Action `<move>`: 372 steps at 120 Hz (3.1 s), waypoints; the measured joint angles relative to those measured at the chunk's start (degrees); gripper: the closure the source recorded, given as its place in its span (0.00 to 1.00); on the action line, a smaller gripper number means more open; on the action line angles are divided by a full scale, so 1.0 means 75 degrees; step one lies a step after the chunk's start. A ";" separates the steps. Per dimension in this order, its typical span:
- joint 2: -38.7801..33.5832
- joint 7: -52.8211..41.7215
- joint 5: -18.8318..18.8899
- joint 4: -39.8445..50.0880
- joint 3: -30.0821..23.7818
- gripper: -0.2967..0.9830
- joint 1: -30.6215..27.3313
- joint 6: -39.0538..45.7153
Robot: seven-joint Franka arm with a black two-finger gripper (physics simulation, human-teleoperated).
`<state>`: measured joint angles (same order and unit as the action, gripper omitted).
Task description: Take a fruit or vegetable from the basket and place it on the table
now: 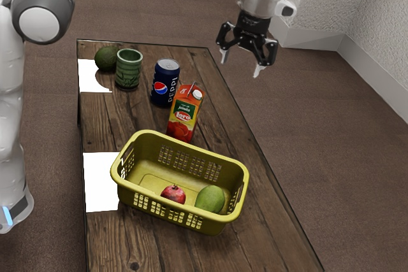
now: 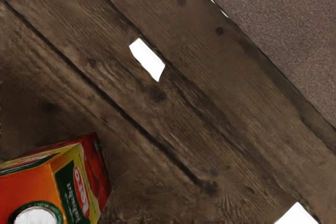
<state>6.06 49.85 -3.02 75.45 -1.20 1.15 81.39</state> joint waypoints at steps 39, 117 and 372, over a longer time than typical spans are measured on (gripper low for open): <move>-0.0667 0.5040 -0.0479 -0.0012 -0.0050 0.23 0.0350 -0.0350; -0.4042 0.3964 -0.2325 0.6833 -0.0230 0.23 0.1880 0.2953; -0.2895 0.1327 -0.3350 0.8476 -0.0673 0.49 0.1941 0.5823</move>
<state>-15.65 59.80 -28.15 139.02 -6.25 15.71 125.06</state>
